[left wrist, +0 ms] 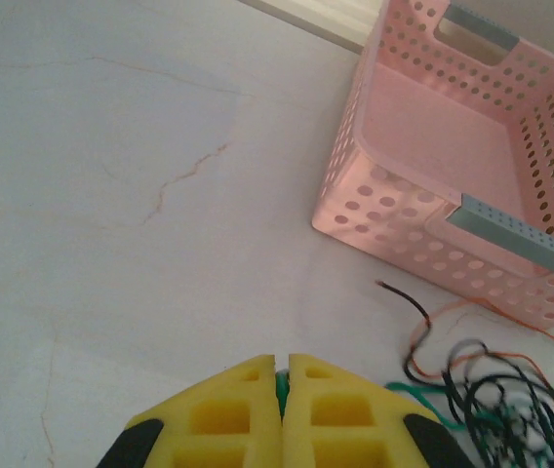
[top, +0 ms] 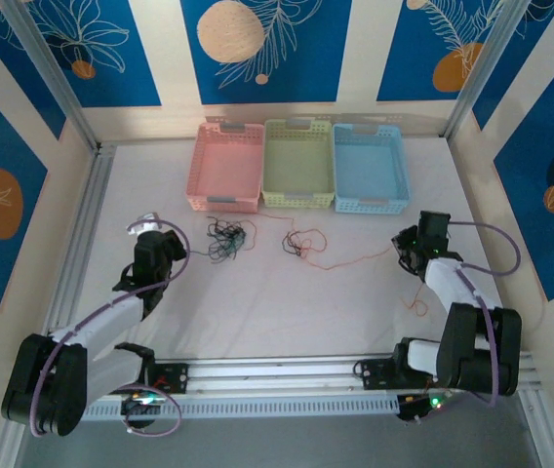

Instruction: Untangle the cables

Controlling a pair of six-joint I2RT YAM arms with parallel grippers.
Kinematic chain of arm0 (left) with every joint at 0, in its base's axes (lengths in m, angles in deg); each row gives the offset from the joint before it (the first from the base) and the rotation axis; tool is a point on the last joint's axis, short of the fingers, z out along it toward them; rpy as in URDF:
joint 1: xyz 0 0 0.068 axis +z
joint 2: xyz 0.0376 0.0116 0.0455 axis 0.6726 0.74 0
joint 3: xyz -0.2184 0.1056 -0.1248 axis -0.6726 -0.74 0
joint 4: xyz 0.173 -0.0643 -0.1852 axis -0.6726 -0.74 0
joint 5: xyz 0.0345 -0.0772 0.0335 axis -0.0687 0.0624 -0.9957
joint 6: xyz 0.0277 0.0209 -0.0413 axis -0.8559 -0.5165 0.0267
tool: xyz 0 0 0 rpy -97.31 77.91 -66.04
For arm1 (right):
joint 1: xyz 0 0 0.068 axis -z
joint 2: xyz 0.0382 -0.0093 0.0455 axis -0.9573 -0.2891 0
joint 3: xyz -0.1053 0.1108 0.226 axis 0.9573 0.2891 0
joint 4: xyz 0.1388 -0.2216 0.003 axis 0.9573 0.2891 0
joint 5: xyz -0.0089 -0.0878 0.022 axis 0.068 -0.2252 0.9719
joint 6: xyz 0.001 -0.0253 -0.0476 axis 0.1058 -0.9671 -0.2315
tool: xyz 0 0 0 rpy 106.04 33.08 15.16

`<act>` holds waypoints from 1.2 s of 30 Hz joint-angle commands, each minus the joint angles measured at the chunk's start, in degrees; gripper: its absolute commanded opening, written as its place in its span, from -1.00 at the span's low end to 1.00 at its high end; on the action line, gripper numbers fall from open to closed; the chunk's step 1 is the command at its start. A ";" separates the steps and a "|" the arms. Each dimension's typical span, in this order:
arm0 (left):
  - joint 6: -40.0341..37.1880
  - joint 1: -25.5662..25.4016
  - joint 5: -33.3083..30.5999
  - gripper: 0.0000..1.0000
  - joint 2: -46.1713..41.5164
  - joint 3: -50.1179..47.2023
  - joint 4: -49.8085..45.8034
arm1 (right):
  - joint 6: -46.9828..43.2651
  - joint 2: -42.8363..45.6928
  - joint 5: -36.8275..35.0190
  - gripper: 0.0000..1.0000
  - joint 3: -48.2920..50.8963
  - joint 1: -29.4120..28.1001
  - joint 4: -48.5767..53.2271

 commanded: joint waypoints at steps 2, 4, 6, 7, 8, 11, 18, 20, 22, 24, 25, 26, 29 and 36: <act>-0.18 0.77 1.32 -1.00 1.07 0.19 0.53 | -2.96 -1.36 0.86 -0.07 -4.77 -3.70 1.70; -0.37 0.75 1.83 -1.00 1.43 0.37 0.79 | -4.36 -0.43 -1.26 0.06 -5.73 -5.78 2.53; -0.44 0.76 2.30 -1.00 1.76 0.54 0.84 | -6.24 0.97 -4.31 0.11 -7.07 -8.53 4.28; -0.53 0.77 2.46 -1.00 1.93 0.64 0.82 | -7.20 1.47 -5.81 0.12 -7.65 -9.85 4.92; -0.56 0.77 2.73 -1.00 2.04 0.73 0.77 | -8.27 1.84 -6.22 0.13 -8.23 -11.30 5.42; -0.78 0.75 3.10 -1.00 2.39 0.91 0.88 | -11.88 0.64 -2.64 0.09 -10.89 -14.85 6.15; -1.25 0.75 5.20 -1.00 2.92 1.09 1.47 | -18.67 -12.38 11.30 -0.08 -20.23 -22.97 7.25; -1.59 0.76 6.43 -1.00 3.27 1.17 1.91 | -21.03 -17.33 16.48 -0.05 -23.98 -25.33 8.84; -1.80 0.76 7.33 -1.00 3.71 1.50 1.90 | -23.46 -22.03 17.10 -0.01 -28.36 -28.56 12.50; -1.87 0.72 7.76 -1.00 4.06 1.70 1.94 | -25.70 -25.96 11.27 0.01 -32.37 -32.39 17.23; -1.89 0.75 7.74 -1.00 4.07 1.70 1.93 | -26.40 -27.16 9.11 0.03 -33.43 -33.69 18.91; -1.87 0.76 7.80 -1.00 4.10 1.76 1.91 | -27.25 -28.19 8.32 0.04 -34.49 -34.63 19.99; -1.87 0.77 7.91 -1.00 4.13 1.70 1.99 | -27.61 -28.78 9.56 0.07 -34.72 -35.47 20.21; -1.90 0.76 8.06 -1.00 4.14 1.70 2.11 | -29.93 -26.04 7.82 0.15 -36.20 -36.69 25.71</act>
